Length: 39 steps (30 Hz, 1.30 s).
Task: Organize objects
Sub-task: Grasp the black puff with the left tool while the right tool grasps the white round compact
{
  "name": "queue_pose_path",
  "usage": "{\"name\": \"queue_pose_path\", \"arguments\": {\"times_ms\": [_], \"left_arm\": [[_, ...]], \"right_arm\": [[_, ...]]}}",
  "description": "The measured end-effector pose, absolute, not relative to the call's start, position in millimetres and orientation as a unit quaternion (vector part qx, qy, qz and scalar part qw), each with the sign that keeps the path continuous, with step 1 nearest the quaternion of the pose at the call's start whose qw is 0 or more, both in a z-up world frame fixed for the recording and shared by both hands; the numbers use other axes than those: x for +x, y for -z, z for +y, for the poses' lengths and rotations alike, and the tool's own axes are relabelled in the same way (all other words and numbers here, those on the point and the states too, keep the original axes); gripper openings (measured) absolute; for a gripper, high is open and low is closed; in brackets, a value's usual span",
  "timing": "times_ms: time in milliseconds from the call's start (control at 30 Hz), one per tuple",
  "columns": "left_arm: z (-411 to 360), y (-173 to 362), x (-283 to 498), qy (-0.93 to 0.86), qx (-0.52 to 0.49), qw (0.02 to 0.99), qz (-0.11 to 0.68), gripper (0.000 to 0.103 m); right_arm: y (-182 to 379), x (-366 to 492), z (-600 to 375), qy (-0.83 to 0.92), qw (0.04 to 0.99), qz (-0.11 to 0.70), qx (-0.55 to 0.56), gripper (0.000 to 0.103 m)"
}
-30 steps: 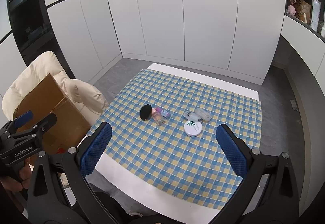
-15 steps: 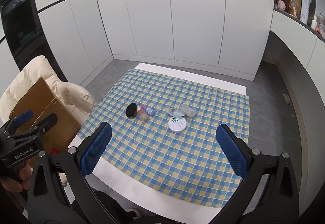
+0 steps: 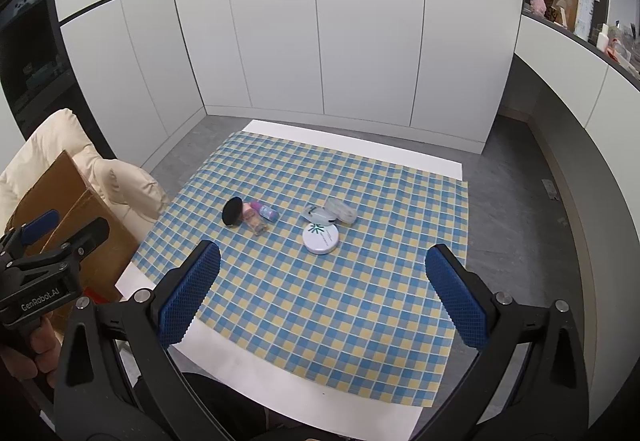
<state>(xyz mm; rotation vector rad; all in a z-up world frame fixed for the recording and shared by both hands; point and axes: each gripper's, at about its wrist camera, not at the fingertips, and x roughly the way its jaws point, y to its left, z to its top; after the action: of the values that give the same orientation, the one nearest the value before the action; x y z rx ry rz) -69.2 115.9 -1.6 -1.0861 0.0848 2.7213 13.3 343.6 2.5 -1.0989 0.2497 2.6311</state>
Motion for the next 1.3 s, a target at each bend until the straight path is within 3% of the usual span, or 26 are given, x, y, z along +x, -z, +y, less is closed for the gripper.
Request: {"name": "queue_pose_path", "arguments": {"times_ms": [567, 967, 1167, 1300], "left_arm": [[136.6, 25.3, -87.9, -0.91, -0.398, 0.108, 0.04, 0.102], [141.6, 78.0, -130.0, -0.889, -0.441, 0.117, 0.042, 0.101], [154.9, 107.2, -155.0, -0.895, -0.414, 0.128, 0.109, 0.101], [156.5, 135.9, -175.3, -0.889, -0.423, 0.137, 0.109, 0.099]], "right_arm": [[21.4, 14.2, 359.6, -0.895, 0.153, 0.076, -0.412, 0.103], [78.4, -33.0, 377.4, -0.878, 0.138, 0.09, -0.449, 0.103], [115.9, -78.4, 367.7, -0.874, 0.118, 0.053, -0.469, 0.103], [141.5, -98.4, 365.7, -0.874, 0.105, 0.051, -0.472, 0.103]]}}
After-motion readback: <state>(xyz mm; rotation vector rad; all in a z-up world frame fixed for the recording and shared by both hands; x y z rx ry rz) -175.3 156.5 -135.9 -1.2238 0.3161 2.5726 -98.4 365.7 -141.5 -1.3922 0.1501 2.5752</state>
